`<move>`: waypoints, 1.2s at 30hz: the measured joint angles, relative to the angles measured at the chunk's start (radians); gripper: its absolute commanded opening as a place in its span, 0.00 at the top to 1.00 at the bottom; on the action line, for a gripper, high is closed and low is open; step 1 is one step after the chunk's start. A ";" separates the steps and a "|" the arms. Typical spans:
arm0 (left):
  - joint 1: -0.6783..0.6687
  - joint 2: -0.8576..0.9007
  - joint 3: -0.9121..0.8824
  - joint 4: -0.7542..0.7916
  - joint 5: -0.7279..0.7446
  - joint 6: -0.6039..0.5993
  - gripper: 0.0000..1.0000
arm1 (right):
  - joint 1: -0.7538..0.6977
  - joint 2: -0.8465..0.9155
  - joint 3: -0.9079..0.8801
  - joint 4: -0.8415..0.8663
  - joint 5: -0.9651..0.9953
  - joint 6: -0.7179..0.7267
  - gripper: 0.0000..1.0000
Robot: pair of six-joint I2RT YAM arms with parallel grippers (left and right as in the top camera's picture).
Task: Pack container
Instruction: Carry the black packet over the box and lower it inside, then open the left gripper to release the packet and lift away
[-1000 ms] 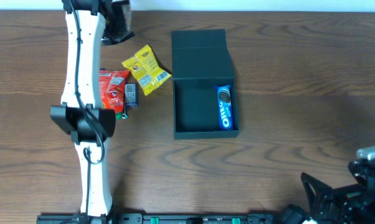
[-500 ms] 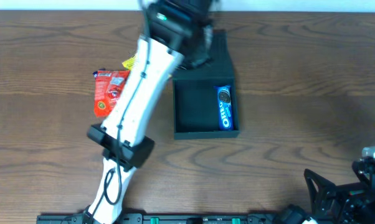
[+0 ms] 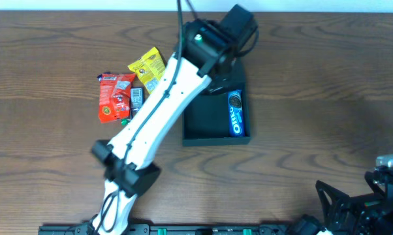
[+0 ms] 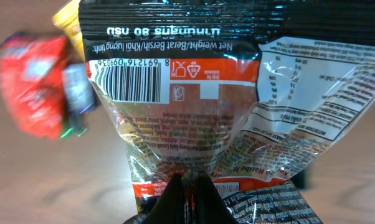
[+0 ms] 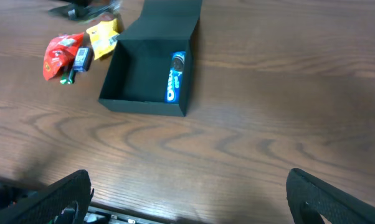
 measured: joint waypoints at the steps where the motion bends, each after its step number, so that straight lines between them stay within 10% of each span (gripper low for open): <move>1: 0.009 -0.039 -0.063 0.003 -0.006 -0.003 0.94 | 0.000 0.000 0.000 0.000 0.000 0.000 0.01; 12: -0.105 -0.147 -0.644 0.364 0.002 -0.220 0.94 | 0.000 0.000 0.000 0.000 -0.012 0.014 0.01; 24: -0.102 -0.137 -0.802 0.523 0.051 -0.316 0.94 | 0.000 0.000 0.000 0.000 -0.029 0.015 0.01; 28: -0.102 -0.137 -0.826 0.544 0.051 -0.301 0.11 | 0.000 0.000 0.000 0.000 -0.029 0.015 0.01; 36: -0.102 -0.137 -0.826 0.589 0.051 -0.190 0.08 | 0.000 0.000 0.000 0.000 -0.047 0.015 0.01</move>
